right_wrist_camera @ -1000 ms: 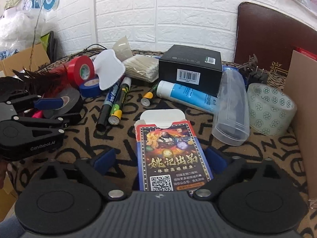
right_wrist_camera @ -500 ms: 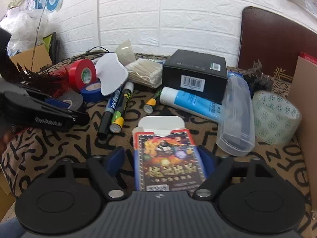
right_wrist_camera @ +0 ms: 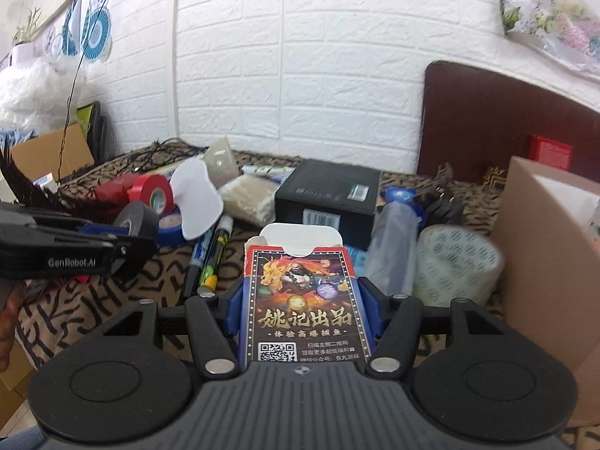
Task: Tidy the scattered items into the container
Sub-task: 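Carry card box and black tape into the container and open both grippers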
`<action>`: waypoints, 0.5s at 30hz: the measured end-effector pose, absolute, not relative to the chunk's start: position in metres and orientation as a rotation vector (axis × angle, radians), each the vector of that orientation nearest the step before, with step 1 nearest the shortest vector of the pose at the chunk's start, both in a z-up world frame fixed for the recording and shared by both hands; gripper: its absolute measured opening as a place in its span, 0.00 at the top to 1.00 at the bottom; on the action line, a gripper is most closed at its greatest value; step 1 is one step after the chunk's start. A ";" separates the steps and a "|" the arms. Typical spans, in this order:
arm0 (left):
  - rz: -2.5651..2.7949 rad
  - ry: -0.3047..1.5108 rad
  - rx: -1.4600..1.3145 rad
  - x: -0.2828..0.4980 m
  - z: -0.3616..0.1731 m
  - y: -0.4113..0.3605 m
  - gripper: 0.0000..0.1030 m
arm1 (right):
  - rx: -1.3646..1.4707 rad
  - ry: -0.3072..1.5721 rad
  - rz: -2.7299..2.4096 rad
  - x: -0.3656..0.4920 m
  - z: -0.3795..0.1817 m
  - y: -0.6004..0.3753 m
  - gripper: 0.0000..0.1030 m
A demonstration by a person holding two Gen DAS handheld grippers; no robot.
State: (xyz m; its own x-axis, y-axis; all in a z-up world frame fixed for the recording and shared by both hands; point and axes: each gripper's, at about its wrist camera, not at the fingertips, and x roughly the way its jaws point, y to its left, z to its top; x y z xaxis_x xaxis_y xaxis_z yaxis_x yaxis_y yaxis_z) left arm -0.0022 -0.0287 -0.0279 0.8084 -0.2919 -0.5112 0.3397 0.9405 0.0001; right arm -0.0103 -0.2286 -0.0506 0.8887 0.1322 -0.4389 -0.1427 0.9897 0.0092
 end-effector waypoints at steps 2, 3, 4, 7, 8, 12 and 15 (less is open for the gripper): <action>-0.371 0.508 0.110 -0.002 -0.021 -0.040 0.73 | -0.021 0.431 0.129 -0.015 -0.041 -0.235 0.42; -0.386 0.498 0.116 -0.002 -0.017 -0.045 0.73 | -0.021 0.418 0.123 -0.018 -0.036 -0.238 0.42; -0.403 0.488 0.120 -0.002 -0.013 -0.051 0.73 | -0.022 0.406 0.115 -0.021 -0.031 -0.242 0.42; -0.466 0.454 0.132 -0.004 0.002 -0.074 0.73 | -0.033 0.353 0.077 -0.032 -0.013 -0.257 0.42; -0.484 0.438 0.144 -0.007 0.008 -0.083 0.73 | -0.038 0.339 0.059 -0.035 -0.006 -0.263 0.42; -0.588 0.399 0.162 -0.004 0.031 -0.129 0.73 | -0.048 0.282 -0.039 -0.051 0.020 -0.303 0.42; -0.662 0.353 0.197 -0.007 0.043 -0.170 0.73 | -0.053 0.266 -0.136 -0.060 0.031 -0.342 0.42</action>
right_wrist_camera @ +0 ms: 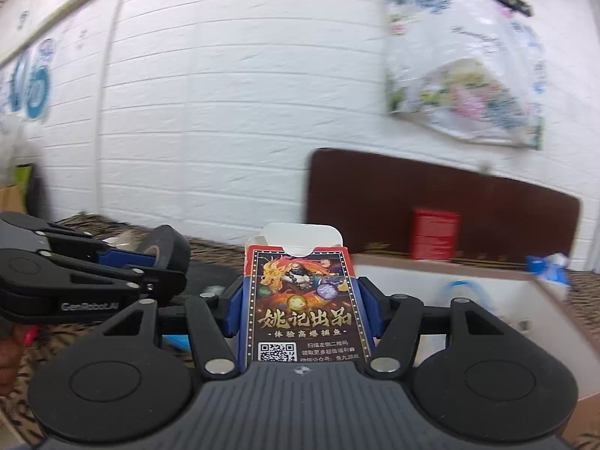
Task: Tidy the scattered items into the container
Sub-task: 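Carry card box and black tape into the container and open both grippers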
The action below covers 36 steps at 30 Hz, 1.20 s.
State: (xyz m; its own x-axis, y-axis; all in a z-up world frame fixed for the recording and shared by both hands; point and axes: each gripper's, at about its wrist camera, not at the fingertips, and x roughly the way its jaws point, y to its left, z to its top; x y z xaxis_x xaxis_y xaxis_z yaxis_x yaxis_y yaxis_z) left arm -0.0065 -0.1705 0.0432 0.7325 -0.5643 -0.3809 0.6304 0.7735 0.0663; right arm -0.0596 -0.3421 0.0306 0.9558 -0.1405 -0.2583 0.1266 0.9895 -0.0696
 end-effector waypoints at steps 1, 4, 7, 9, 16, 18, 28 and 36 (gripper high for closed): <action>-0.686 0.339 0.211 -0.007 0.046 -0.185 0.73 | -0.054 0.264 -0.169 -0.061 0.032 -0.355 0.42; -0.756 0.327 0.233 -0.005 0.049 -0.226 0.73 | -0.048 0.273 -0.262 -0.063 0.029 -0.394 0.42; -0.807 0.327 0.256 -0.001 0.047 -0.261 0.73 | -0.020 0.296 -0.338 -0.061 0.022 -0.428 0.42; -0.833 0.328 0.280 0.001 0.042 -0.278 0.73 | 0.008 0.319 -0.370 -0.059 0.014 -0.448 0.42; -0.864 0.381 0.362 0.005 0.023 -0.307 0.73 | 0.082 0.399 -0.400 -0.047 -0.015 -0.477 0.42; -0.863 0.407 0.378 0.008 0.019 -0.312 0.73 | 0.074 0.422 -0.401 -0.043 -0.020 -0.476 0.42; -0.852 0.361 0.427 -0.010 0.016 -0.299 0.40 | 0.082 0.466 -0.414 -0.041 -0.034 -0.473 0.26; -0.839 0.340 0.381 -0.021 0.022 -0.279 0.31 | 0.045 0.437 -0.434 -0.054 -0.027 -0.450 0.05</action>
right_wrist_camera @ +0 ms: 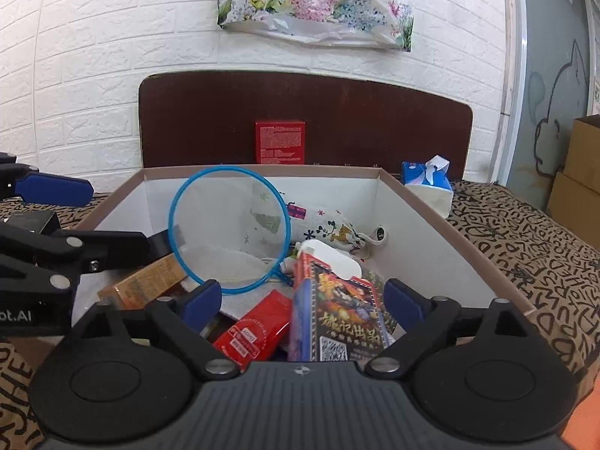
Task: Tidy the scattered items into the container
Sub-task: 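Carry card box and black tape into the container and open both grippers, then move both empty grippers back over the table items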
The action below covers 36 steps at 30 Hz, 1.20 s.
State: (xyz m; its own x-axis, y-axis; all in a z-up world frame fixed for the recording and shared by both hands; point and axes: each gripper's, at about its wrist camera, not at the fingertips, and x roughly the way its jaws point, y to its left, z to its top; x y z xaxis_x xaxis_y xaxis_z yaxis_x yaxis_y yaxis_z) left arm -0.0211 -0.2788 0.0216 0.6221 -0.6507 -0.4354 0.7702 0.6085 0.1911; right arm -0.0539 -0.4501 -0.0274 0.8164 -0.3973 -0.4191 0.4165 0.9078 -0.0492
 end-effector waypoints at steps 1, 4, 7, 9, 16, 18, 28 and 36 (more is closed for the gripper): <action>-0.836 0.339 0.371 -0.021 0.022 -0.275 0.30 | 0.044 0.426 -0.439 -0.057 -0.026 -0.446 0.03; -0.816 0.338 0.339 -0.023 0.021 -0.258 0.27 | 0.043 0.381 -0.426 -0.067 -0.020 -0.431 0.01; -0.782 0.353 0.314 -0.025 0.017 -0.234 0.25 | 0.045 0.336 -0.399 -0.074 -0.014 -0.411 0.01; -0.748 0.366 0.299 -0.026 0.012 -0.214 0.23 | 0.050 0.314 -0.367 -0.076 -0.011 -0.396 0.00; -0.588 0.465 0.261 -0.017 -0.014 -0.144 0.23 | 0.032 0.320 -0.188 -0.057 -0.015 -0.326 0.00; -0.526 0.507 0.245 -0.011 -0.022 -0.123 0.23 | 0.014 0.345 -0.127 -0.047 -0.025 -0.302 0.00; -0.292 0.634 0.133 0.015 -0.044 -0.046 0.23 | -0.088 0.291 -0.263 -0.039 -0.035 -0.266 0.00; -0.261 0.633 0.180 0.009 -0.059 -0.048 0.23 | -0.132 0.322 -0.116 -0.039 -0.047 -0.234 0.00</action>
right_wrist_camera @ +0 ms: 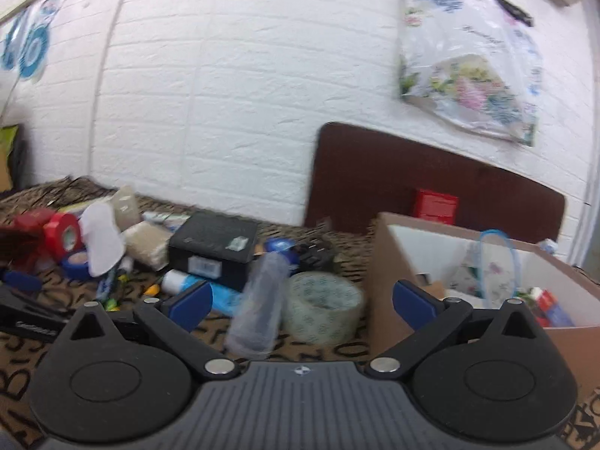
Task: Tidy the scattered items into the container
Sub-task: 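Move both empty grippers back over the table items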
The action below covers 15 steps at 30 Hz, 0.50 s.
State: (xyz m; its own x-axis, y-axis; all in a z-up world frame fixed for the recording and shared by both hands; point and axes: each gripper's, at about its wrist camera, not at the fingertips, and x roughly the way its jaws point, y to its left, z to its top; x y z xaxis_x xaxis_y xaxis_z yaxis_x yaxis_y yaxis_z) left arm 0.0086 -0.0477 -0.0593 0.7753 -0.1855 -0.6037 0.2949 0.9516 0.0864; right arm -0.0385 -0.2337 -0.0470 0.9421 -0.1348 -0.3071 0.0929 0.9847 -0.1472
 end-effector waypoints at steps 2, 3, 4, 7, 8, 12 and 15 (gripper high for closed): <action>-0.262 0.644 0.181 0.009 -0.064 -0.044 0.23 | -0.106 0.375 -0.038 -0.027 -0.055 -0.230 0.00; -0.262 0.646 0.179 0.010 -0.067 -0.041 0.23 | -0.096 0.398 -0.018 -0.022 -0.060 -0.229 0.00; -0.261 0.646 0.176 0.012 -0.069 -0.038 0.22 | -0.094 0.419 -0.010 -0.016 -0.064 -0.227 0.00; -0.247 0.644 0.157 0.015 -0.068 -0.033 0.20 | -0.095 0.453 -0.015 -0.001 -0.073 -0.225 0.00; -0.240 0.643 0.144 0.016 -0.068 -0.033 0.20 | -0.089 0.462 -0.014 0.003 -0.077 -0.226 0.00; -0.201 0.631 0.127 0.030 -0.063 -0.039 0.20 | -0.063 0.503 -0.022 0.023 -0.087 -0.235 0.00; -0.186 0.640 0.085 0.041 -0.057 -0.040 0.20 | -0.025 0.518 -0.019 0.034 -0.089 -0.242 0.00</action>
